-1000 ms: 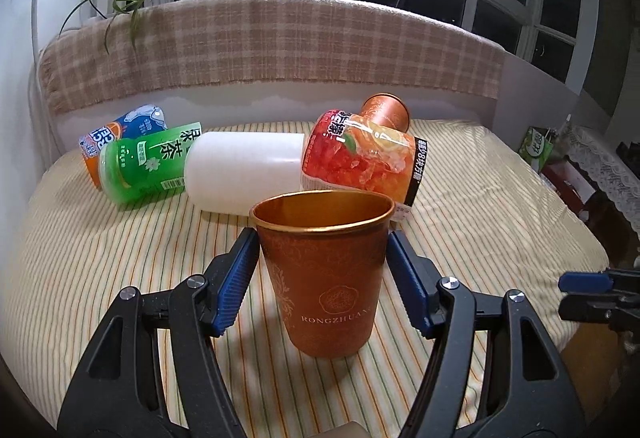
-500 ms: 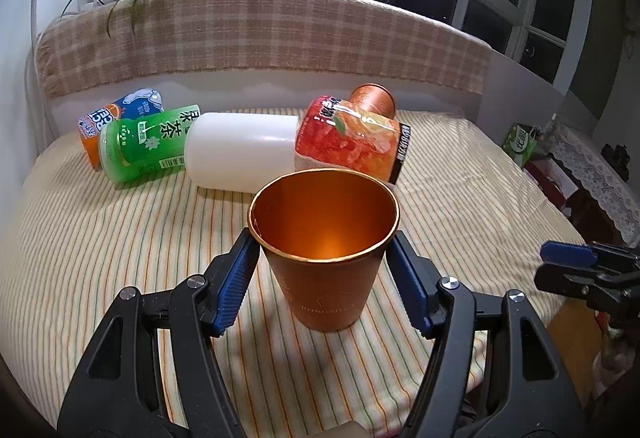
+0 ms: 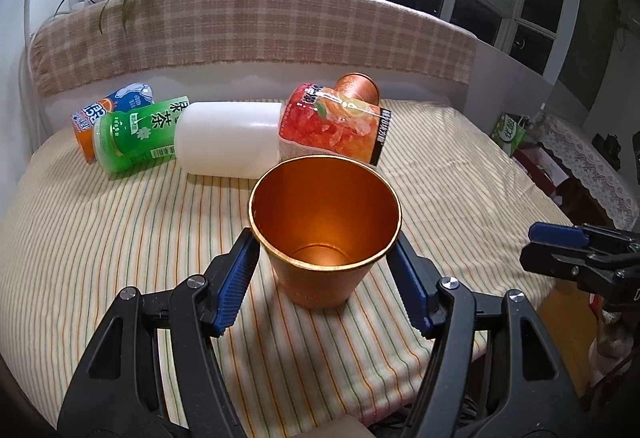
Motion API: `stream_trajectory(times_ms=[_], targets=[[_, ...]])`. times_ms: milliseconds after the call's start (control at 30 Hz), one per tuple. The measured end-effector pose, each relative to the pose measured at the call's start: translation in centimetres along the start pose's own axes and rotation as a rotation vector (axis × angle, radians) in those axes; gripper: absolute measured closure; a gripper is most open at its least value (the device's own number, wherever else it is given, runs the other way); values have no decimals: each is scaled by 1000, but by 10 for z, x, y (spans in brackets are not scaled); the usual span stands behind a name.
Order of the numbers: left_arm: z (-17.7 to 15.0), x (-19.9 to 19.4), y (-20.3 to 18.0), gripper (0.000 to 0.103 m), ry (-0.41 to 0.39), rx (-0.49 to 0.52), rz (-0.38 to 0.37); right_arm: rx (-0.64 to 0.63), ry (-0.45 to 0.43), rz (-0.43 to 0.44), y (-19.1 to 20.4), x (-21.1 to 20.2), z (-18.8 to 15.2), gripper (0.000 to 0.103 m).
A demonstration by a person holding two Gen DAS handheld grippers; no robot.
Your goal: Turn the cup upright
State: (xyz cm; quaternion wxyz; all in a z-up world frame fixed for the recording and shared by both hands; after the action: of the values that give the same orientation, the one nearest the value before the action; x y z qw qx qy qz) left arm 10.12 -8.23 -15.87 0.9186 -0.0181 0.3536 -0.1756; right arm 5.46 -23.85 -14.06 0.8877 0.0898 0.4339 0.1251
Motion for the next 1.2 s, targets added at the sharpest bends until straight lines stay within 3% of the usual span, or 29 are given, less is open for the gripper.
stream_trajectory(times_ms=[100, 167, 400, 733, 833, 900, 1000, 1200], targets=[[-1, -3, -3, 33, 1, 11, -3, -5, -8, -7, 2, -1, 1, 39], [-2, -7, -4, 19, -4, 11, -11, -13, -19, -15, 3, -4, 2, 39], [-1, -29, 0, 19, -32, -3, -1, -40, -75, -34, 8, -14, 6, 39], [19, -98, 11, 11, -208, -22, 157, -60, -214, -43, 18, -38, 17, 24], [25, -115, 14, 10, -256, -31, 203, -70, -252, -57, 21, -43, 21, 24], [29, -127, 14, 2, -294, -32, 246, -81, -279, -74, 22, -48, 23, 23], [33, -141, 14, 0, -345, -15, 305, -88, -320, -103, 21, -53, 25, 22], [33, -146, 15, 0, -359, -19, 322, -80, -402, -160, 19, -62, 30, 17]])
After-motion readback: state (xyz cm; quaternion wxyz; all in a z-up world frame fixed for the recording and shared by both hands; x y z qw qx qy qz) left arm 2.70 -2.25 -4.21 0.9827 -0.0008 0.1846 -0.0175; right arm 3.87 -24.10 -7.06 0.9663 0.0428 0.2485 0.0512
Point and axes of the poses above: each gripper's, at about its wrist camera, not at the fingertips, and x roughly the way its jaws point, y to its left, z to its top, the point moved 8 cm from there along x, roughly the way its jaws point, and after that the axes turned 1 degree about z, right-handed, at the moved point
